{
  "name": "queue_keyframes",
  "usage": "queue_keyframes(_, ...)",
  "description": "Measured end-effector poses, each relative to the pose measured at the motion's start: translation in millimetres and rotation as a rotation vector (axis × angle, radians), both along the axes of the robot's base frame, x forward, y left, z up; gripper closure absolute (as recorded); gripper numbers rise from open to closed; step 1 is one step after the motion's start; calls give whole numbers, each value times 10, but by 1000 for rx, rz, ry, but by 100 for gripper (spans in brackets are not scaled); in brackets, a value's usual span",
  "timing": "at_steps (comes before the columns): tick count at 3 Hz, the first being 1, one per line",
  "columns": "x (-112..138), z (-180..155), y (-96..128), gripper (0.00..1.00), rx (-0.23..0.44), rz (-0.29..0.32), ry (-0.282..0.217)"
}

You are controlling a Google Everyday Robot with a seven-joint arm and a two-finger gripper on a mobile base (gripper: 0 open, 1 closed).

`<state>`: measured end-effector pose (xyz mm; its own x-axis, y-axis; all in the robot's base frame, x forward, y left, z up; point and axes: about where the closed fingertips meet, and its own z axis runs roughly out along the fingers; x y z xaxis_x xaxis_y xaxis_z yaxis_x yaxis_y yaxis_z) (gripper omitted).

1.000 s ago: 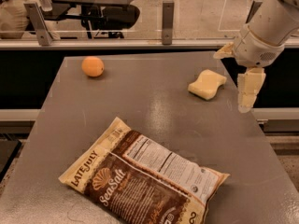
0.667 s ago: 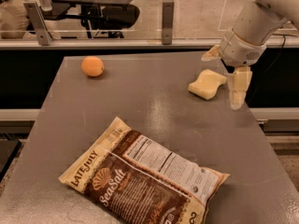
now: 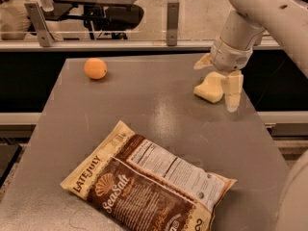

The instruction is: Pick sponge

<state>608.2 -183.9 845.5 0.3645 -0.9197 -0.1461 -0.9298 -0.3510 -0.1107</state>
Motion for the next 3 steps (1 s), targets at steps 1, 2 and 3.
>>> queue_keyframes(1,67,-82,10,25,-30,26,16)
queue_keyframes(2,83,-43,28,49,-31,37,24)
queue_keyframes(3,72,130,122,72,10,39,12)
